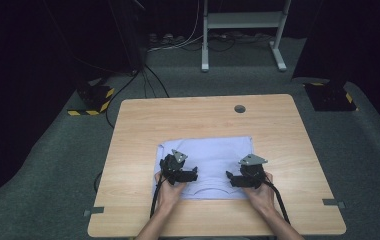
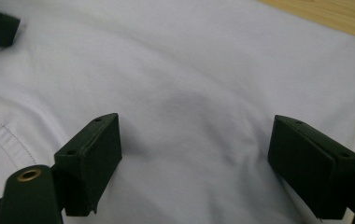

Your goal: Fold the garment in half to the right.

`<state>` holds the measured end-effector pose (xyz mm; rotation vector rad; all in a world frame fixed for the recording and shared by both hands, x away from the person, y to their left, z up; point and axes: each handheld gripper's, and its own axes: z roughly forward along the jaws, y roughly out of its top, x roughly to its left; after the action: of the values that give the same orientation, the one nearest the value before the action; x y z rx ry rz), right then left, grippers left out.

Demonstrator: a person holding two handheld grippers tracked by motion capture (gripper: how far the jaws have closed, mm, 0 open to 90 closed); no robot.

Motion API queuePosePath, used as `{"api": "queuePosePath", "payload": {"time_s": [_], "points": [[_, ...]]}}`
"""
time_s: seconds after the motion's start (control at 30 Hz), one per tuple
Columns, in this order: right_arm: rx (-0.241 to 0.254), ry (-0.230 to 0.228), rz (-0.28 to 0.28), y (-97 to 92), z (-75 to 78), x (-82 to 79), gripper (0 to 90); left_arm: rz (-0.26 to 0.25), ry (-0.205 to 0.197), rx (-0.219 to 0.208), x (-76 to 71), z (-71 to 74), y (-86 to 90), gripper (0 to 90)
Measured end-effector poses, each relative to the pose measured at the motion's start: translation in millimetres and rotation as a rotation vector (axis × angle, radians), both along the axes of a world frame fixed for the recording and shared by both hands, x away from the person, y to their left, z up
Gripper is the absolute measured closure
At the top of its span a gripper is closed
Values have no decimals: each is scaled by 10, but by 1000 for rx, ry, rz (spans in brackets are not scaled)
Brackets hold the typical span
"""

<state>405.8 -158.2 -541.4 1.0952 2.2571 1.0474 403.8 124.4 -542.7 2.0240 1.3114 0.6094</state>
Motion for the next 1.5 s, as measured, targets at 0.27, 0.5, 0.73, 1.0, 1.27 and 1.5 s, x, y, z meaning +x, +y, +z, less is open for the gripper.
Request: {"api": "queuePosePath", "payload": {"time_s": [0.27,0.5,0.73,1.0,1.27,1.5], "points": [[-38,8,-52,-232,16,-68,164,61,-23,-49,-187,-3,364,79],[-1,-29,58,-38,90,-279,172,-23,-57,-57,-270,75,151,76],[-1,47,73,-123,-31,-236,185,21,-18,-21,-234,-26,352,86],[10,27,52,-171,42,-233,181,-29,-29,-30,-337,12,150,79],[-27,24,28,-345,1,-286,187,41,-28,-35,-353,-2,354,79],[-41,35,10,-434,-9,-271,188,31,-7,-24,-332,-18,429,97]]}}
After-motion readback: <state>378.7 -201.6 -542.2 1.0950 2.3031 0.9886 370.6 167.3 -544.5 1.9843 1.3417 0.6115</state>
